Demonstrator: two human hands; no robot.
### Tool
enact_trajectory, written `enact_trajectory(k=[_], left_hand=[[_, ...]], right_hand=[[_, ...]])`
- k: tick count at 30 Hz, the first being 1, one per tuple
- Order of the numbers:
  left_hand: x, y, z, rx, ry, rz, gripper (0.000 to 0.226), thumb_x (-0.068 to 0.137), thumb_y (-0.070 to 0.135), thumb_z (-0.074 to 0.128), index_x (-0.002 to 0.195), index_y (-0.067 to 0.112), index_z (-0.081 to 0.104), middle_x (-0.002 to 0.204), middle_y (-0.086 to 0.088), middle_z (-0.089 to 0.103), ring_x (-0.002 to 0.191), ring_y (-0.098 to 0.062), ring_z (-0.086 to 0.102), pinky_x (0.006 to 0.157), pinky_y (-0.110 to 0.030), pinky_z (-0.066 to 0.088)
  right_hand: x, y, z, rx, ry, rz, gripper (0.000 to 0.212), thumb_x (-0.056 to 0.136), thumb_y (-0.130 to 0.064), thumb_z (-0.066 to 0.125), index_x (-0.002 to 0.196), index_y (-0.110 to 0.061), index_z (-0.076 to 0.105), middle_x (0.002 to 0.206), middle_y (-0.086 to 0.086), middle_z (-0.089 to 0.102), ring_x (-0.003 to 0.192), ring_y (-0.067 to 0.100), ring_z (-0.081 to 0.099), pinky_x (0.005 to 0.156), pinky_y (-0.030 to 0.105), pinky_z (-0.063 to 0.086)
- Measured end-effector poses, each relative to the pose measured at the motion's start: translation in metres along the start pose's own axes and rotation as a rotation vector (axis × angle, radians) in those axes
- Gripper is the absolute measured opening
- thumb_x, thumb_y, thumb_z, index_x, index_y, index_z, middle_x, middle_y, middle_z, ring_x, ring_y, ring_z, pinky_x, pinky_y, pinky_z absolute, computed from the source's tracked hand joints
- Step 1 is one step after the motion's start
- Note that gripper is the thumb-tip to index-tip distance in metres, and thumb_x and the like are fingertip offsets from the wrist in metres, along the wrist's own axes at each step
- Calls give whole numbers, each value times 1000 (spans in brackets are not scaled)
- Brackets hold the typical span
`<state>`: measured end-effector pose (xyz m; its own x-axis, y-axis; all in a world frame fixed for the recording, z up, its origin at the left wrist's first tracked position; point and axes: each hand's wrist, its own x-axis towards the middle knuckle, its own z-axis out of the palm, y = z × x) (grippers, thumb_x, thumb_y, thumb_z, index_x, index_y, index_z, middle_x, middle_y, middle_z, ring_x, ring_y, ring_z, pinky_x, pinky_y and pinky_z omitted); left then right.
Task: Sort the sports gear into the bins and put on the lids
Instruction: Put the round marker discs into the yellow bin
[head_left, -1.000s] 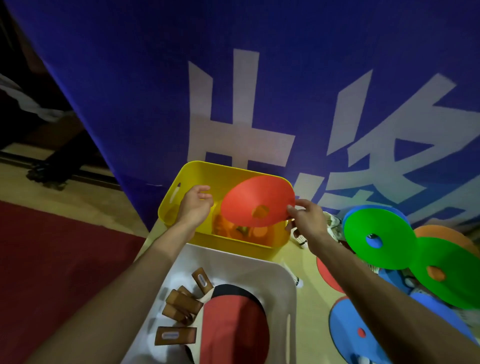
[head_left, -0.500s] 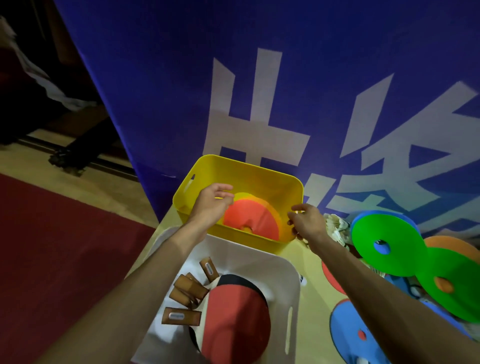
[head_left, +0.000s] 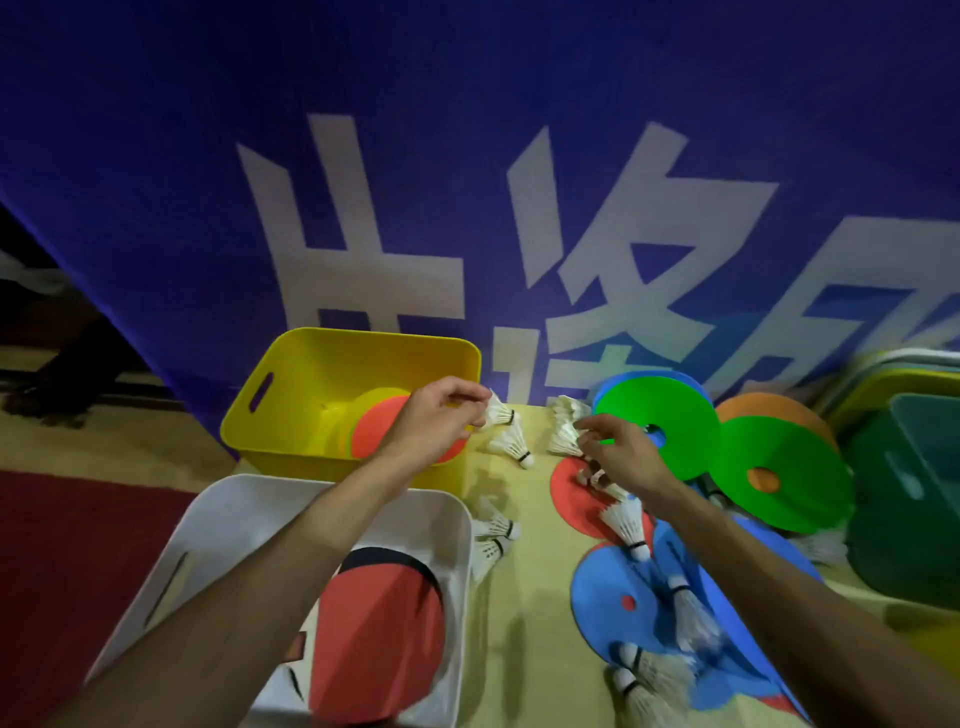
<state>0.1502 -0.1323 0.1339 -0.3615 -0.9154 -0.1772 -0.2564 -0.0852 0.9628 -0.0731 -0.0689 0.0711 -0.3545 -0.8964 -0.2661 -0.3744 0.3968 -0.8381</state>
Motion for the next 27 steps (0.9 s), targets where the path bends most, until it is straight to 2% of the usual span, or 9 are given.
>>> enact_trajectory(k=[2,7,10,13,16,19,21,24,27], left_hand=[[-2,4,30,13,-38,10,19,89,8,59,90,25,66,100,0,69,93,-13,66,74,-25,52],[-8,2,97,70,-99,8,18,89,8,58,91,23,68,97,9,65,91,-7,61,80,-30,51],[-11,-3,132,77,-121,-27,18,89,8,59,90,23,69,98,6,66,90,-8,60,76,-27,52],[-15,-12,167,92,-159,-74,16,88,8,60,96,17,70,99,5,67,90,-8,61,75,-28,52],[-22,-23,198,103,-226,-111,16,88,9,60,94,21,69,101,4,68,89,-7,62,68,-21,48],[-27,-32,221,143,-253,-136,15,91,10,58,94,21,67,105,-1,68,93,-13,64,74,-28,53],[-29,-39,233,177,-274,-155,13,92,12,57,96,19,67,107,-4,67,95,-16,64,79,-32,54],[-34,-47,248,212,-323,-181,13,94,15,56,101,19,66,109,-4,66,94,-14,66,75,-25,51],[-39,-51,256,247,-374,-209,12,95,16,55,102,20,64,106,-6,68,93,-15,68,74,-25,50]], right_hand=[[-5,27,-25,-9,60,17,24,91,-8,53,112,-12,63,86,7,65,56,23,62,54,33,50],[-24,90,-76,-51,94,63,25,91,-7,52,114,-9,60,79,-1,61,57,22,64,48,30,52],[-39,123,-104,-47,94,104,26,92,-6,51,117,-9,57,80,-7,55,55,19,62,39,22,48],[-53,155,-127,-20,136,159,30,91,-6,51,120,-7,56,82,-3,56,56,18,62,41,24,48],[-65,180,-143,9,151,242,29,90,-5,50,118,-6,56,78,5,59,59,21,59,46,28,48],[-74,201,-154,-68,218,301,30,89,-7,50,118,-6,58,93,17,67,79,30,63,71,40,52],[-81,214,-160,-160,242,326,33,89,-9,53,122,-5,57,111,19,65,103,33,61,87,36,46],[-91,231,-160,-234,224,350,44,89,-12,57,131,-4,49,133,20,51,123,36,46,101,37,36],[-97,243,-155,-301,239,400,52,87,-11,55,137,-6,41,138,22,40,126,40,36,106,40,29]])
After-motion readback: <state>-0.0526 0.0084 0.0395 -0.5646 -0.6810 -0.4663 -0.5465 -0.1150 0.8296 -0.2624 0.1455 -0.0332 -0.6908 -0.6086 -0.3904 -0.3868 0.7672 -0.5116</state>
